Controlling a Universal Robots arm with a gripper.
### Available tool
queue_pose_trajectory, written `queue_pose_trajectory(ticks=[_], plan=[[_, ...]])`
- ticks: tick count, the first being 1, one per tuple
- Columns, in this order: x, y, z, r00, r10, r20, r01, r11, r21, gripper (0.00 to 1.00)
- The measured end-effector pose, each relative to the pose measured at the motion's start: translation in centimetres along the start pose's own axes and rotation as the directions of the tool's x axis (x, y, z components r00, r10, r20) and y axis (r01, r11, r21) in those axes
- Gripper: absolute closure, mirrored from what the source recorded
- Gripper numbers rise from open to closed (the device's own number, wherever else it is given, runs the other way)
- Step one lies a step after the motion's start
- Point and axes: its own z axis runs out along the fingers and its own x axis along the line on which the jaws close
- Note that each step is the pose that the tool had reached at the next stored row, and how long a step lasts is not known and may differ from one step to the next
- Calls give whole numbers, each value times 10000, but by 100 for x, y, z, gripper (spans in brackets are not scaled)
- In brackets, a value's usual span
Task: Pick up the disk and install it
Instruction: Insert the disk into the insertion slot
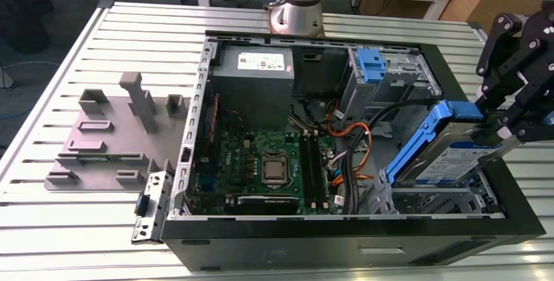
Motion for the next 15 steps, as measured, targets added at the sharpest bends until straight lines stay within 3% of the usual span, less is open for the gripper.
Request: queue_pose_trajectory(ticks=[15], plan=[[7, -2, 273, 10000, 0, 1, 0, 10000, 0, 65]])
